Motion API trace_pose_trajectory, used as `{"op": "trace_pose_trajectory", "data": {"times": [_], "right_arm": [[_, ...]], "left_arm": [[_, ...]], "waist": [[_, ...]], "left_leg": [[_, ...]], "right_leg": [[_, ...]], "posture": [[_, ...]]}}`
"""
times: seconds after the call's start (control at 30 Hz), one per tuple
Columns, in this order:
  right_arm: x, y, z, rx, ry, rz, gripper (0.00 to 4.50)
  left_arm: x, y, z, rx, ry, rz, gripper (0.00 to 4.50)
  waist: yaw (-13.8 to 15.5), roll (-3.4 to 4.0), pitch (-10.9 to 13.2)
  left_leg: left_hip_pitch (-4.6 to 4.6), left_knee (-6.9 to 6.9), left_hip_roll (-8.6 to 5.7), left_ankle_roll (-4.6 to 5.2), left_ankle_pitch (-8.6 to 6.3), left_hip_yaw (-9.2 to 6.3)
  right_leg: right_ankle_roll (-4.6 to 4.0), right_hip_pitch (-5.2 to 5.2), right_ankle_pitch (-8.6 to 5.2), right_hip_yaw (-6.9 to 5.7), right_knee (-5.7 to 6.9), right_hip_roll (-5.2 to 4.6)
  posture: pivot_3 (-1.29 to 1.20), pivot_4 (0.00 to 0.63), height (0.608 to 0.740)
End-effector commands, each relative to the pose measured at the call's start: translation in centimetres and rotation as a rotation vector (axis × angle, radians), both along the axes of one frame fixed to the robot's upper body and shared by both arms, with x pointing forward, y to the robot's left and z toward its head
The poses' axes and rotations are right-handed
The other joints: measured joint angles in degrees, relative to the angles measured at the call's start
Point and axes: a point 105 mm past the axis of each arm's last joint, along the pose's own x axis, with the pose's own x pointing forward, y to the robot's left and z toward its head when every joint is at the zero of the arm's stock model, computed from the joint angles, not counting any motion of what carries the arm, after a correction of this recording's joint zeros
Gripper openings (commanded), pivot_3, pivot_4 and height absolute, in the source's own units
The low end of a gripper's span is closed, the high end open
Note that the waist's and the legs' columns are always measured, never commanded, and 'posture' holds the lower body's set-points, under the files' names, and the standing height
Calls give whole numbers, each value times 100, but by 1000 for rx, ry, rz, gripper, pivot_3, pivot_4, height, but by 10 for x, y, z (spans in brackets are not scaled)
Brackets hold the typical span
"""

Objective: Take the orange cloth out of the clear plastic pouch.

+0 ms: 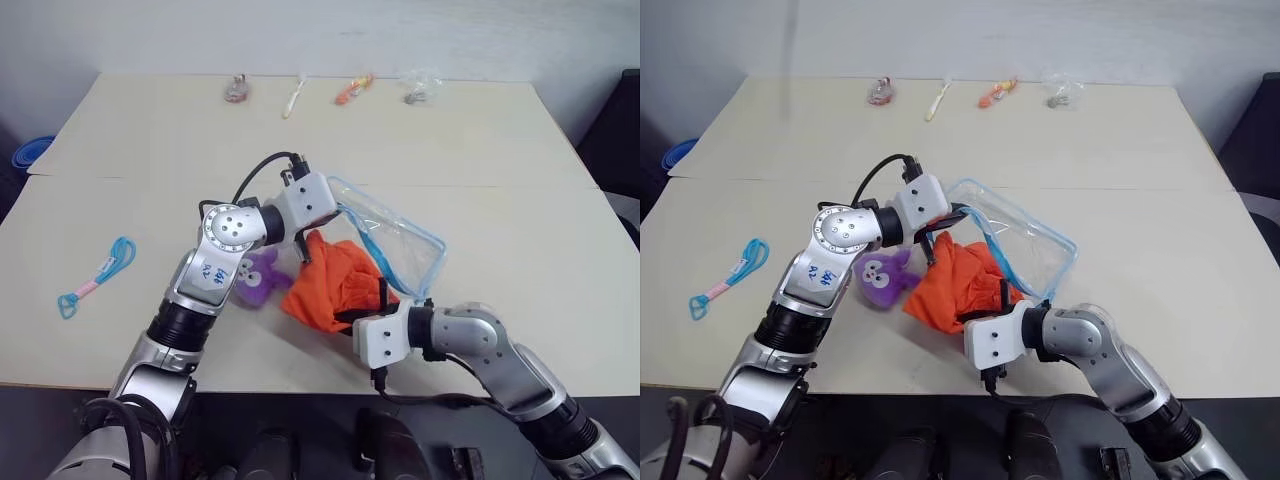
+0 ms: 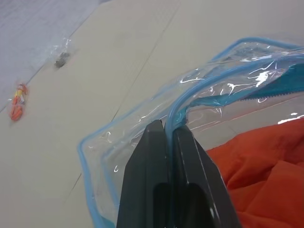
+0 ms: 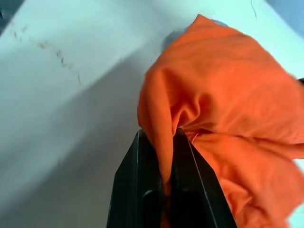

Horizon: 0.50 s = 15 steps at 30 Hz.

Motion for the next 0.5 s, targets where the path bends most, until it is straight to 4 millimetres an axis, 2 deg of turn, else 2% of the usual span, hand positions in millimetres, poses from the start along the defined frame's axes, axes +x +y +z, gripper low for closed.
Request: {"op": "trace_pose_trajectory", "data": {"times": [0.03,0.23,0.4,0.5], "right_arm": [[-14,0,24,31,-102,61,24],[-33,-11,56,135,-19,57,24],[-42,-28,101,267,129,11,24],[-46,-36,123,322,204,-4,0]], "left_arm": [[0,3,-10,65,-14,-1,0],[5,6,-18,83,-2,6,0],[4,11,-22,98,17,-8,0],[-4,13,-20,75,68,-53,706]], "waist": [[4,0,0],[19,0,0],[18,-1,1],[16,0,1]], "left_leg": [[0,0,0,0,0,0],[-3,3,0,0,0,-3],[-4,6,3,1,0,-6],[-4,4,7,1,0,-8]], "right_leg": [[0,0,0,0,0,0],[0,1,0,-3,0,-1],[0,1,0,-3,1,-3],[0,1,0,-4,1,-2]], "posture": [[0,150,740],[0,150,740],[0,150,740],[0,150,740]]}}
